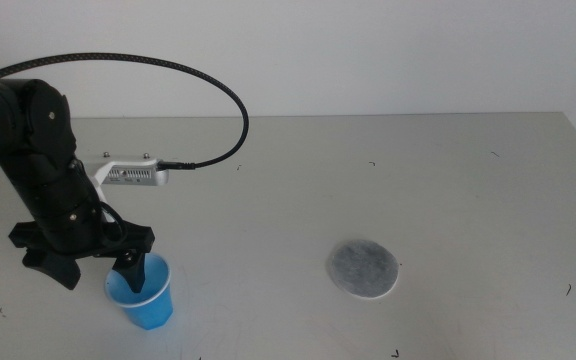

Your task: Place an empty cup on a cup mat.

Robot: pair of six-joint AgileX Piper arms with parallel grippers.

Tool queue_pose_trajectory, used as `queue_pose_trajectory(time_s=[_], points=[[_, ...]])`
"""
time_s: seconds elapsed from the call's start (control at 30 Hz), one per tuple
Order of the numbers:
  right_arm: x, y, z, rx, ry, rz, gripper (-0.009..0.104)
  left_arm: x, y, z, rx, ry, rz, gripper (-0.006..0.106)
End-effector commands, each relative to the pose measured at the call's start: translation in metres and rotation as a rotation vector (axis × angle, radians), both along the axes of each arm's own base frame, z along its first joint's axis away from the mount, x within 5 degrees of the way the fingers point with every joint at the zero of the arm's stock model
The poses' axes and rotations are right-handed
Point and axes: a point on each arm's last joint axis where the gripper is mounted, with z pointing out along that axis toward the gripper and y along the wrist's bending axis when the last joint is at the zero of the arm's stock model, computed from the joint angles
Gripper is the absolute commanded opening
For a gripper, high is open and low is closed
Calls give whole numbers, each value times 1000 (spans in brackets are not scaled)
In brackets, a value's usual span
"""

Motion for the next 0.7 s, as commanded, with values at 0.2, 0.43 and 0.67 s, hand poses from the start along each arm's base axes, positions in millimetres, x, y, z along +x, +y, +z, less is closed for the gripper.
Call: queue_pose_trajectory(time_s=[0.2, 0.43, 0.67], points=[[-2, 0, 12, -24, -107, 4, 94, 10, -4, -9, -13, 0, 10, 92], [-2, 0, 12, -24, -107, 4, 94, 10, -7, -11, -46, 10, 16, 39], [-2, 0, 12, -24, -107, 4, 94, 9, -8, -10, -56, 17, 21, 0]])
